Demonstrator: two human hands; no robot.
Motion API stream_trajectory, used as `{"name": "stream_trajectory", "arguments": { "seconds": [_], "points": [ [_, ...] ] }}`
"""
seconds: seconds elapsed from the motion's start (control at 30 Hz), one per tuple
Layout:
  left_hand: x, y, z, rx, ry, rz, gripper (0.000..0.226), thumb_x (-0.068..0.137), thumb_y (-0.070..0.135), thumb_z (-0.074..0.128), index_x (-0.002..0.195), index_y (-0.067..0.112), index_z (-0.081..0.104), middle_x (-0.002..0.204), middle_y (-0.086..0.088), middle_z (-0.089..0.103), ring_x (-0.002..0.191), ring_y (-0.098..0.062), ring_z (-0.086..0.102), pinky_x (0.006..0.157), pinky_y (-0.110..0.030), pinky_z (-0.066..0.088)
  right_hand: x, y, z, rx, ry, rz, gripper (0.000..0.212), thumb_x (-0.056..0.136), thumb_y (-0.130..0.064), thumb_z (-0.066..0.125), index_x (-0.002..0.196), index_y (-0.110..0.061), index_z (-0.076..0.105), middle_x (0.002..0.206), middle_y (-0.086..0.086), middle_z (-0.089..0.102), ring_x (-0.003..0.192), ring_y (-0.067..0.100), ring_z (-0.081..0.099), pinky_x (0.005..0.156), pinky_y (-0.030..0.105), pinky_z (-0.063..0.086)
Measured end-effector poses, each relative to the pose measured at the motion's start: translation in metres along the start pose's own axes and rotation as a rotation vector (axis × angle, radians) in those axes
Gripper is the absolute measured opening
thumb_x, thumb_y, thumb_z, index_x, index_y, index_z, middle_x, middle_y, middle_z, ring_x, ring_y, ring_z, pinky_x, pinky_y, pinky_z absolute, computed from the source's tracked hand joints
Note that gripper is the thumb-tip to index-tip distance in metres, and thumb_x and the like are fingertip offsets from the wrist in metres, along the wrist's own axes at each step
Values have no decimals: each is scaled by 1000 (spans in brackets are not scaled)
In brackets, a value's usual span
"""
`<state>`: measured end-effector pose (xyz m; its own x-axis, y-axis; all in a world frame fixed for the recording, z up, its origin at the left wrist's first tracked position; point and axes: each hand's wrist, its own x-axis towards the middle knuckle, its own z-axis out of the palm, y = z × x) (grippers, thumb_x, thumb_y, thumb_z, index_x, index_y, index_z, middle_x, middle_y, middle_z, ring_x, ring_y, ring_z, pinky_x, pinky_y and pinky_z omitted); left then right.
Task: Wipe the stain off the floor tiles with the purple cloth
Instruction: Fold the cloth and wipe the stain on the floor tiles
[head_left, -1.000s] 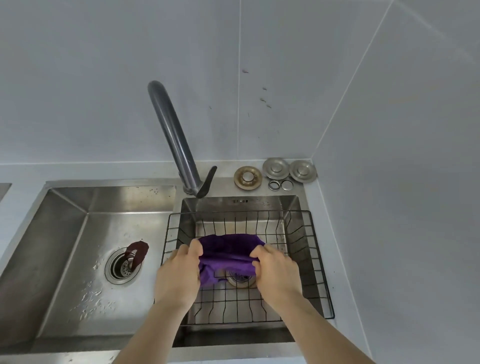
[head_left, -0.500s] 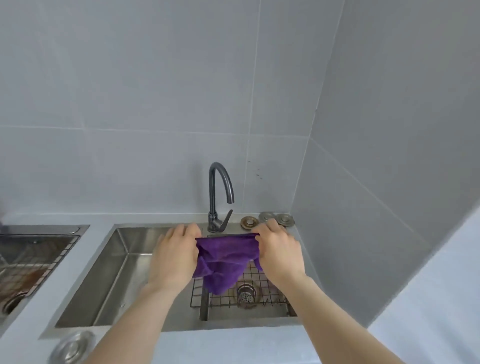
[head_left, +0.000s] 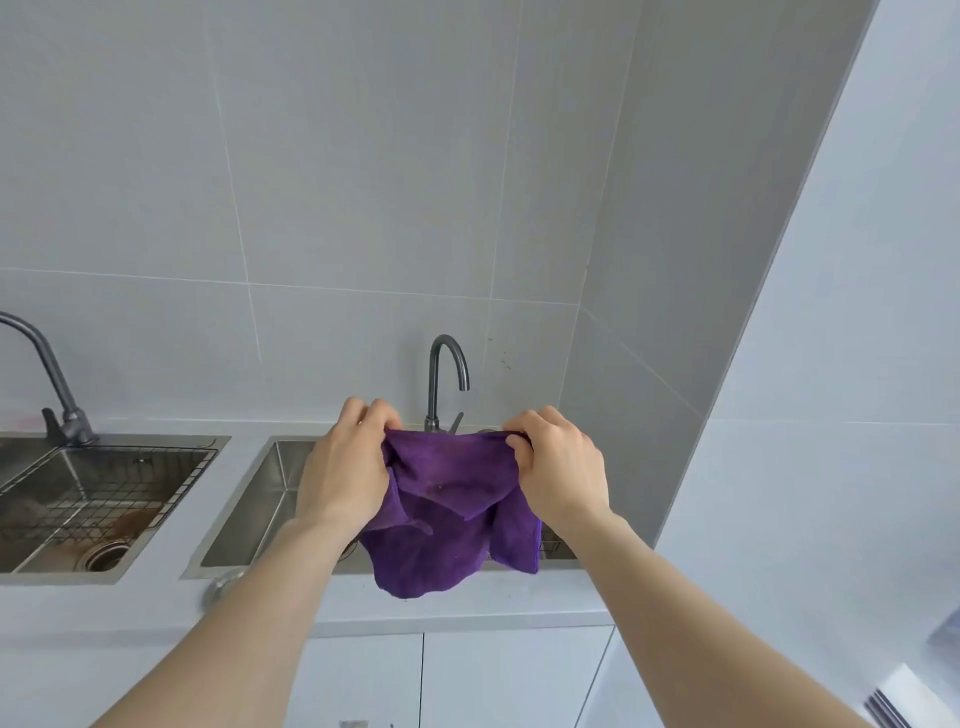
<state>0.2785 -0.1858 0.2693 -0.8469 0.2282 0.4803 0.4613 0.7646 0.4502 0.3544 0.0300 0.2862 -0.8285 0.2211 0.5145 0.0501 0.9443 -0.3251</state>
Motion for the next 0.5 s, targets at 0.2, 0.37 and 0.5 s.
{"name": "stream_trajectory", "arguments": {
  "seconds": [0.2, 0.37, 0.5],
  "points": [
    [-27, 15, -10, -5, -63, 77, 29, 97, 9, 46, 95, 38, 49, 100, 16, 46, 79, -21, 62, 70, -44, 55, -33, 11, -29, -3, -3, 39, 20, 102, -23, 51, 111, -26, 69, 108, 2, 65, 95, 34, 61, 68, 33, 38],
    [-42, 46, -8, 7, -64, 110, 32, 98, 8, 49, 95, 41, 50, 100, 20, 45, 72, 0, 52, 65, -34, 49, -54, 34, -53, 2, -7, 63, 20, 103, -25, 50, 111, -27, 68, 110, 0, 65, 96, 33, 62, 70, 35, 44],
    [-61, 74, -1, 12, -96, 122, 31, 98, 8, 50, 98, 39, 54, 101, 19, 48, 74, -7, 50, 66, -34, 48, -72, 57, -74, 13, -2, 70, 19, 102, -24, 48, 109, -26, 66, 110, -1, 65, 96, 32, 61, 71, 36, 46]
  ]
}}
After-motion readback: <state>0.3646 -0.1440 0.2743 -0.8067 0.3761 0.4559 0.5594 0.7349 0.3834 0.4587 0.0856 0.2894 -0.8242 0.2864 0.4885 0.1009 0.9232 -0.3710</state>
